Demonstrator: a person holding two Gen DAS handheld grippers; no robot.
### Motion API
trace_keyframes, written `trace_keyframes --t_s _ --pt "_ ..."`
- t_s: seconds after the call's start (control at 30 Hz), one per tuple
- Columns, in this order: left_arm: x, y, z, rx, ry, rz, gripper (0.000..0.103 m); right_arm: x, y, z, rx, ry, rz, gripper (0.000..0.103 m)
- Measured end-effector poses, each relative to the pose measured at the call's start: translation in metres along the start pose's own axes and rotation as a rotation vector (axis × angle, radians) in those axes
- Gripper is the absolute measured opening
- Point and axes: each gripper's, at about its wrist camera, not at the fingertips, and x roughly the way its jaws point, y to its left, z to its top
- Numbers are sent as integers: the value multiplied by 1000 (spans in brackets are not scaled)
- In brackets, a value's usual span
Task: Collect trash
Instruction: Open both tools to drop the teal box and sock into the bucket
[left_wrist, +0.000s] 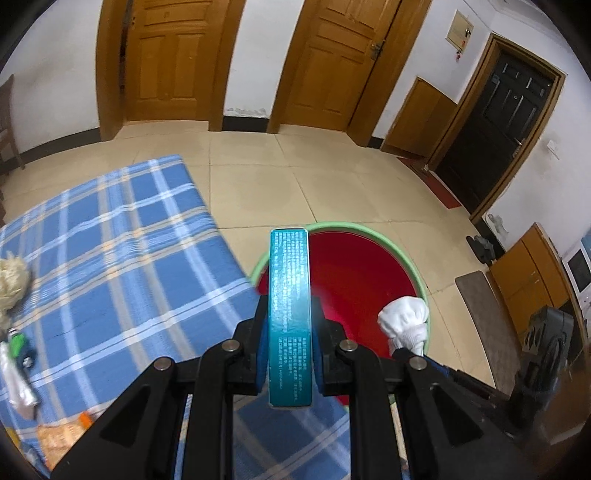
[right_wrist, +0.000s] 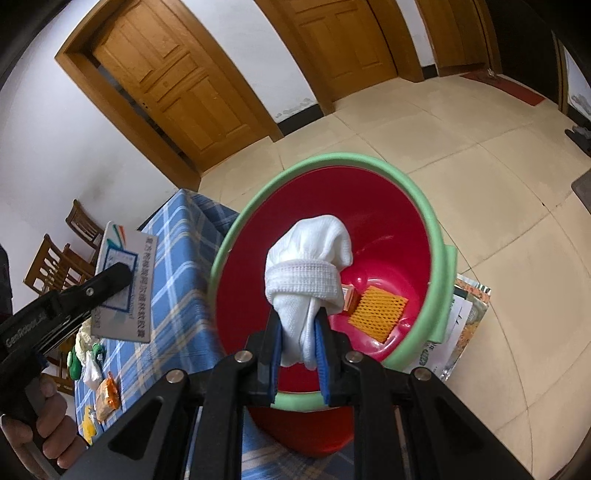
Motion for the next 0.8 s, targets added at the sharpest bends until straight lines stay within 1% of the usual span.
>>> trace_keyframes --t_s 0.17,0.33,0.4,0.47,0.6,0.63,0.73,0.77,0.8 --pt "23 -7 3 15 26 -13 19 1 -10 0 22 3 -10 19" --pt "33 -10 4 28 36 -14 20 5 -18 1 42 14 -14 21" --pt "34 -10 4 25 40 -18 33 7 -20 1 46 17 -13 21" --pt "34 -9 4 24 35 -10 36 8 -21 1 47 18 -13 21" --pt "34 -10 4 25 38 -1 37 9 -20 2 45 18 -12 21" --pt "34 -10 4 21 38 0 39 8 -21 2 46 18 -12 21" --pt "33 -9 3 11 37 11 46 8 -18 2 34 11 -9 27" --pt "32 -8 2 9 37 16 49 7 -17 2 30 7 -8 35" --pt "31 -7 1 6 36 21 51 6 -16 1 29 0 -5 39"
